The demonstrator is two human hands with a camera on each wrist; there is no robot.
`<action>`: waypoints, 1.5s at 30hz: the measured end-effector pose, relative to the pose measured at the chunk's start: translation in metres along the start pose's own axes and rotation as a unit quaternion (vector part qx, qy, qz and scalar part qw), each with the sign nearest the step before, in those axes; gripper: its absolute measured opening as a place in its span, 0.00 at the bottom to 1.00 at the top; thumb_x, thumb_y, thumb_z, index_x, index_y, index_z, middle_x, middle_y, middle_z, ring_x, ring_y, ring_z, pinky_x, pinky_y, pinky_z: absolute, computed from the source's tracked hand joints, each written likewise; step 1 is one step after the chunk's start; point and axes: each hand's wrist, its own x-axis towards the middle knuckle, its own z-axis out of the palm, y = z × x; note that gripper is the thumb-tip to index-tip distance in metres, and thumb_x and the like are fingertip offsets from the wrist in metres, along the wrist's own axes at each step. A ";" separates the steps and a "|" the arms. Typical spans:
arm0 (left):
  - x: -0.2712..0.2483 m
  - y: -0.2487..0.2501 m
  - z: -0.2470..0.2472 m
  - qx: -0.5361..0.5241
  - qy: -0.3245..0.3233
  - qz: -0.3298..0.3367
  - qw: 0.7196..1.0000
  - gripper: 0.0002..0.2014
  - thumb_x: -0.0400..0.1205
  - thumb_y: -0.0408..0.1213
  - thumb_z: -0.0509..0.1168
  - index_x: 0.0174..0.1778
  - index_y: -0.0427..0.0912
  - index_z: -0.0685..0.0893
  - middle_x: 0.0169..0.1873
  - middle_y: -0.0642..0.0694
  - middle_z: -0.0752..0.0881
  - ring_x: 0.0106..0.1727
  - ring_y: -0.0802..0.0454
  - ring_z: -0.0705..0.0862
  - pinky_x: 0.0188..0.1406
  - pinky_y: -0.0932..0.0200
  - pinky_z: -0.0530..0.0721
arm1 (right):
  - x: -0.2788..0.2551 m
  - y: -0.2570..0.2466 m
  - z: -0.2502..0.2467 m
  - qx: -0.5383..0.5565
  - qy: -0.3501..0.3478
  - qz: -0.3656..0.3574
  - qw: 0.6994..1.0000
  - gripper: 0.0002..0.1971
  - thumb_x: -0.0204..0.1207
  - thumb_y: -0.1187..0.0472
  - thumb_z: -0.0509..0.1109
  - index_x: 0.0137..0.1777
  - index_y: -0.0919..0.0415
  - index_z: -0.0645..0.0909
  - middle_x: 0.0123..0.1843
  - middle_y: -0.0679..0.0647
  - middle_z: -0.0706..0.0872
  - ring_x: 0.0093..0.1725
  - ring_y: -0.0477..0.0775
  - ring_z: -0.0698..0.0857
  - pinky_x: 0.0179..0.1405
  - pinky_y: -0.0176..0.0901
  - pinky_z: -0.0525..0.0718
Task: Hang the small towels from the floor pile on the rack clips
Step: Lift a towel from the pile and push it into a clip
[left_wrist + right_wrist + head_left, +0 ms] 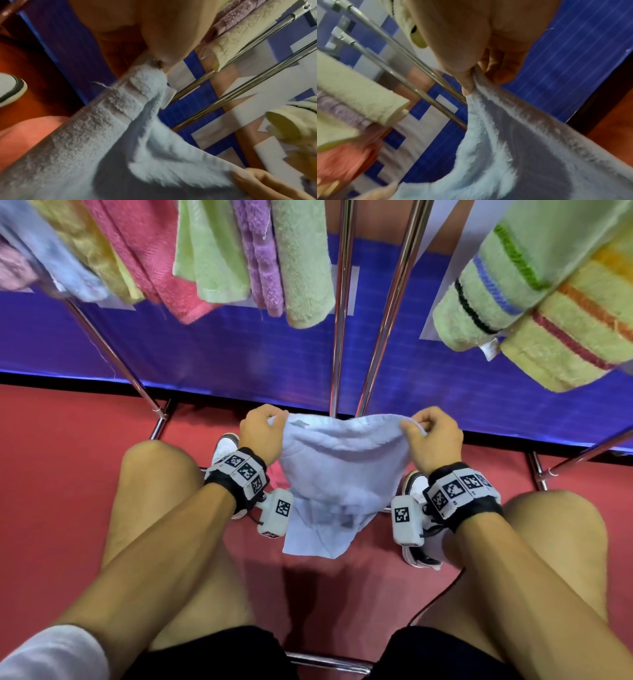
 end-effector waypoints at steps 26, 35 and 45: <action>-0.036 0.035 0.033 -0.265 -0.203 -0.074 0.940 0.12 0.75 0.16 0.70 0.47 0.37 0.86 0.34 0.46 0.89 0.34 0.59 0.88 0.35 0.64 0.87 | -0.037 -0.030 0.053 0.149 -0.222 0.040 0.963 0.20 0.67 0.76 0.67 0.41 0.49 0.90 0.44 0.54 0.92 0.49 0.59 0.91 0.53 0.62 0.90; -0.032 0.033 0.030 -0.282 -0.207 -0.099 0.932 0.10 0.75 0.20 0.73 0.43 0.40 0.87 0.35 0.43 0.90 0.41 0.45 0.88 0.54 0.42 0.88 | -0.041 -0.026 0.053 0.026 -0.159 -0.118 0.980 0.13 0.68 0.73 0.74 0.49 0.59 0.92 0.40 0.52 0.92 0.36 0.44 0.86 0.46 0.30 0.84; -0.034 0.032 0.028 -0.297 -0.213 -0.098 0.926 0.08 0.77 0.21 0.72 0.45 0.38 0.89 0.38 0.43 0.92 0.41 0.47 0.91 0.49 0.51 0.91 | -0.034 -0.023 0.055 0.011 -0.171 -0.187 0.967 0.06 0.74 0.59 0.78 0.38 0.55 0.84 0.34 0.50 0.86 0.35 0.50 0.81 0.39 0.38 0.79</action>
